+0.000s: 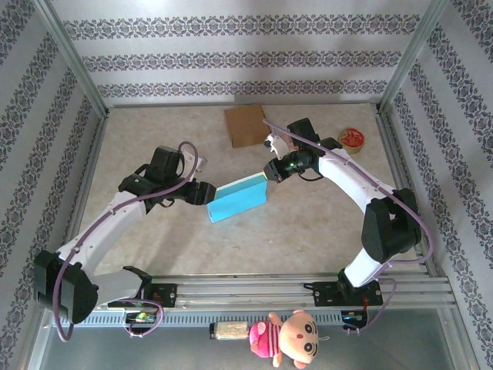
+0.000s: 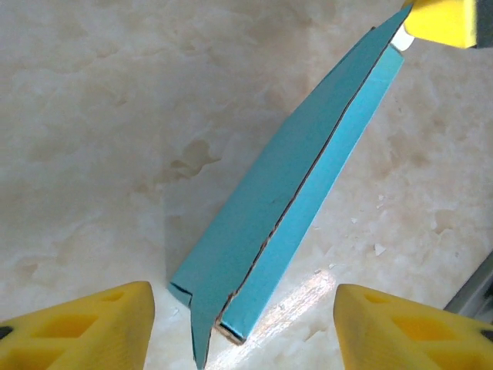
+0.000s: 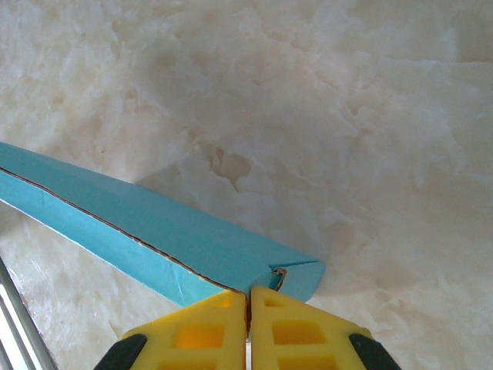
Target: Fold the paper box
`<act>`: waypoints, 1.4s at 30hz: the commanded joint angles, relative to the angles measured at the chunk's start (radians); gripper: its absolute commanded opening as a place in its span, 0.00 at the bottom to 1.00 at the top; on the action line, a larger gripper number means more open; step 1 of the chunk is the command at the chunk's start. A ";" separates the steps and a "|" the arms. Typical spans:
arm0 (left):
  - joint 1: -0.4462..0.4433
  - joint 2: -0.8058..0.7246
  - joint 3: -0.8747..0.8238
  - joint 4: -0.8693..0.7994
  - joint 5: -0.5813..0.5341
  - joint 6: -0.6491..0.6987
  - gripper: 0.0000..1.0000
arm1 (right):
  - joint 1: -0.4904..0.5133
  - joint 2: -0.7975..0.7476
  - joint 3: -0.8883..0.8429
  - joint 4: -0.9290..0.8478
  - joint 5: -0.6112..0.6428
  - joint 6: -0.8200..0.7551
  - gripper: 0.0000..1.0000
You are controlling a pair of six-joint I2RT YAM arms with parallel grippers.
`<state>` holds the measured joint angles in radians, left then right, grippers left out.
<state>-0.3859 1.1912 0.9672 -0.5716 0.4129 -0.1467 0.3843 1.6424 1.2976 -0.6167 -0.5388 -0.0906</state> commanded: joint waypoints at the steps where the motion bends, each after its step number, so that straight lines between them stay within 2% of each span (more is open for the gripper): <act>1: -0.037 -0.038 -0.028 -0.061 -0.196 -0.113 0.57 | 0.008 -0.023 0.023 -0.009 0.011 -0.024 0.10; 5: -0.041 -0.042 -0.035 -0.051 -0.231 -0.112 0.50 | 0.009 -0.021 0.022 -0.009 0.009 -0.027 0.11; 11: -0.041 0.018 0.006 -0.060 -0.109 -0.078 0.42 | 0.008 -0.028 0.010 -0.011 0.015 -0.029 0.11; 18: -0.041 0.027 -0.005 -0.056 -0.092 -0.071 0.34 | 0.008 -0.021 0.015 -0.008 0.011 -0.022 0.12; 21: -0.040 0.026 -0.005 -0.059 -0.081 -0.067 0.35 | 0.009 -0.023 0.017 -0.008 0.011 -0.023 0.11; 23: -0.041 0.015 -0.007 -0.057 -0.070 -0.056 0.45 | 0.008 -0.023 0.017 -0.008 0.011 -0.023 0.11; 26: -0.040 -0.008 -0.015 -0.040 -0.040 -0.041 0.47 | 0.008 -0.023 0.017 -0.009 0.011 -0.023 0.11; 34: -0.040 -0.003 -0.022 -0.025 -0.007 -0.034 0.43 | 0.008 -0.024 0.017 -0.011 0.011 -0.023 0.11; 39: -0.040 0.018 -0.017 -0.073 -0.055 -0.015 0.40 | 0.008 -0.023 0.016 -0.012 0.010 -0.023 0.11; 42: -0.041 0.012 -0.016 -0.071 -0.081 -0.019 0.32 | 0.009 -0.022 0.018 -0.008 0.010 -0.020 0.11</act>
<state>-0.4175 1.2037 0.9428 -0.6048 0.3653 -0.1844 0.3843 1.6409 1.2976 -0.6170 -0.5304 -0.1047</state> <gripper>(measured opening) 0.338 0.113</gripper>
